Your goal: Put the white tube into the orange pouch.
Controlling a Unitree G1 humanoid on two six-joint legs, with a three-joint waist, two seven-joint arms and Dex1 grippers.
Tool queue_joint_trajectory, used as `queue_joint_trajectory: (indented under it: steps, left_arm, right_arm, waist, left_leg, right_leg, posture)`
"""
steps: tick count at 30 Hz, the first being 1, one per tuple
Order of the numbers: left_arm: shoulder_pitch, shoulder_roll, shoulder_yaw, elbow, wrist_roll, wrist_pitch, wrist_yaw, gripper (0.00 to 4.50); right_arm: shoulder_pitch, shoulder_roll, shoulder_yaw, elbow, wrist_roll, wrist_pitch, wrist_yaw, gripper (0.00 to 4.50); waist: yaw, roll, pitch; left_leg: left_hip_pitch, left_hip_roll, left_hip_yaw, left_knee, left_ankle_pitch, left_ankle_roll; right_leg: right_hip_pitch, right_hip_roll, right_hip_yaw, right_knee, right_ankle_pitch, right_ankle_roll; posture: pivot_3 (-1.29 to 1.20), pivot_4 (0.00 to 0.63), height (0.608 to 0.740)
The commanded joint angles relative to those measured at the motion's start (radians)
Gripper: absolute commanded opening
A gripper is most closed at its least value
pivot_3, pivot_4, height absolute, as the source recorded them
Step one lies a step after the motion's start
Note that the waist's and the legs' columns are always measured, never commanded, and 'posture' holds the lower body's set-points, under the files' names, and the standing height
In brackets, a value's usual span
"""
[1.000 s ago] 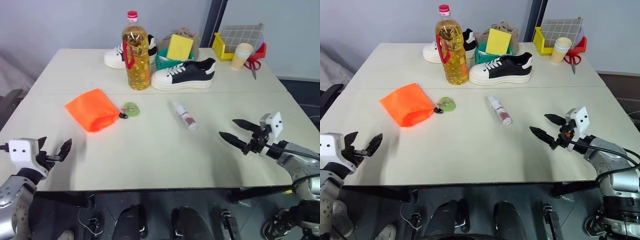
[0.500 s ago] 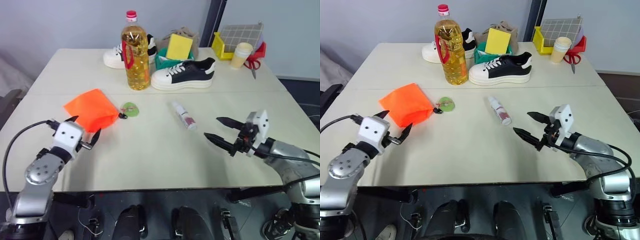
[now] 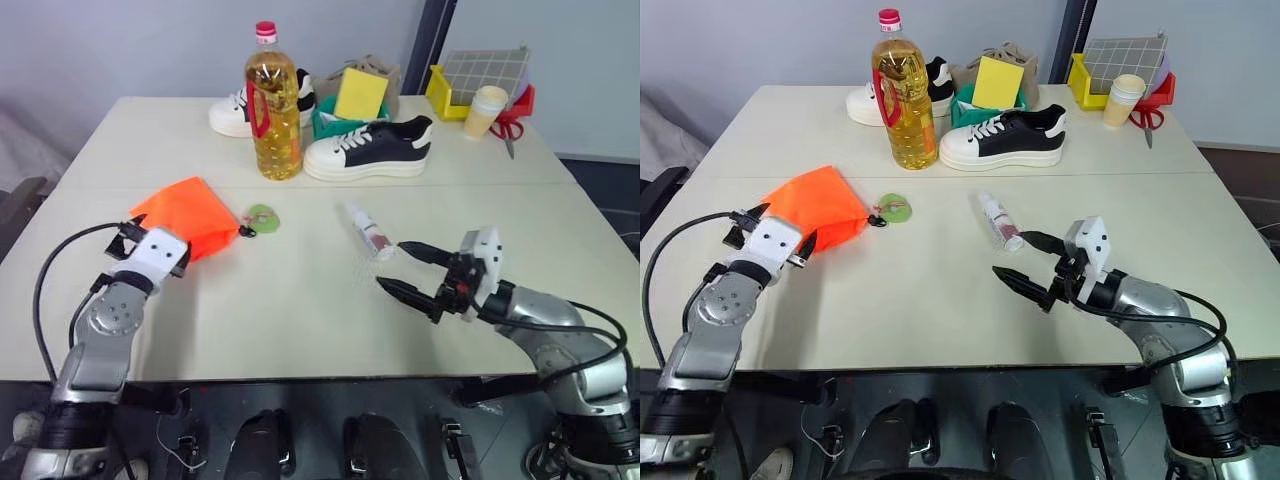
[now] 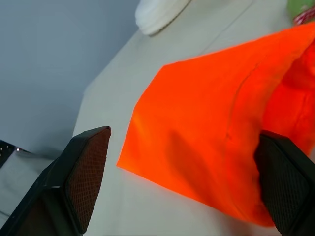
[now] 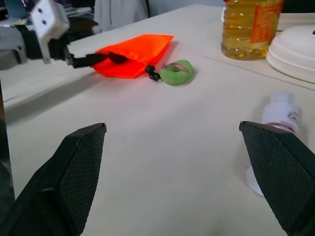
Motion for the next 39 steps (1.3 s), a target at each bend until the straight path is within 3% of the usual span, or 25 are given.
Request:
queue_joint_trajectory:
  steps: [1, 2, 5, 12, 18, 30, 39]
  left_arm:
    - [-0.021, -0.003, 0.004, 0.009, -0.003, -0.035, 0.002, 4.44]
    - [-0.023, -0.004, 0.004, 0.014, -0.005, -0.039, 0.003, 4.44]
    - [-0.024, -0.005, 0.008, 0.023, -0.007, -0.051, 0.005, 3.66]
    - [-0.02, -0.003, 0.02, 0.033, -0.019, -0.06, 0.001, 0.07]
    - [-0.024, -0.02, 0.036, 0.043, -0.078, -0.056, -0.017, 0.07]
    - [-0.003, -0.078, 0.018, -0.066, -0.255, -0.052, -0.174, 0.07]
    - [0.025, -0.116, 0.001, -0.169, -0.287, 0.014, -0.199, 0.07]
  right_arm:
    - [-0.014, 0.005, -0.003, -0.052, 0.014, -0.009, -0.011, 4.5]
    - [-0.013, 0.005, -0.002, -0.054, 0.014, -0.009, -0.013, 4.5]
    - [-0.009, 0.008, 0.004, -0.066, 0.015, -0.008, -0.023, 4.5]
    - [-0.015, 0.012, 0.014, -0.06, 0.012, -0.012, -0.031, 4.5]
    - [-0.029, 0.03, 0.039, 0.003, -0.061, -0.048, -0.074, 4.5]
    - [-0.175, 0.176, 0.085, 0.308, -0.328, -0.142, -0.344, 4.5]
    - [-0.251, 0.273, 0.103, 0.462, -0.383, -0.19, -0.399, 4.5]
  waist:
    - [0.0, 0.0, 0.0]
    - [0.0, 0.0, 0.0]
    - [0.0, 0.0, 0.0]
    - [0.0, 0.0, 0.0]
    - [0.0, 0.0, 0.0]
    - [-0.004, 0.0, 0.0]
    - [-0.004, 0.0, 0.0]
  left_leg:
    - [0.0, 0.0, 0.0, 0.0, 0.0, 0.0]
    - [0.0, 0.0, 0.0, 0.0, 0.0, 0.0]
    - [0.0, 0.0, 0.0, 0.001, 0.0, 0.0]
    - [0.0, 0.0, 0.0, 0.004, 0.0, 0.0]
    - [0.0, 0.001, -0.001, 0.008, 0.0, 0.0]
    - [0.0, 0.001, 0.0, 0.011, 0.001, -0.001]
    - [0.0, 0.001, 0.001, 0.011, 0.003, -0.005]
  right_leg:
    - [0.0, 0.0, 0.0, 0.0, 0.0, 0.0]
    - [0.0, 0.0, 0.0, 0.0, 0.0, 0.0]
    - [0.0, 0.0, 0.0, 0.001, 0.0, 0.001]
    - [-0.001, 0.0, 0.0, 0.006, 0.0, 0.001]
    - [0.0, 0.0, 0.0, 0.009, 0.0, 0.001]
    - [0.0, 0.001, 0.0, 0.011, 0.0, 0.001]
    - [0.0, 0.001, 0.0, 0.011, 0.001, 0.002]
  posture:
    - [0.0, 0.15, 0.74]
    - [0.0, 0.15, 0.74]
    - [0.0, 0.15, 0.74]
    - [0.0, 0.15, 0.74]
    - [0.0, 0.15, 0.74]
    - [0.0, 0.15, 0.74]
    - [0.0, 0.15, 0.74]
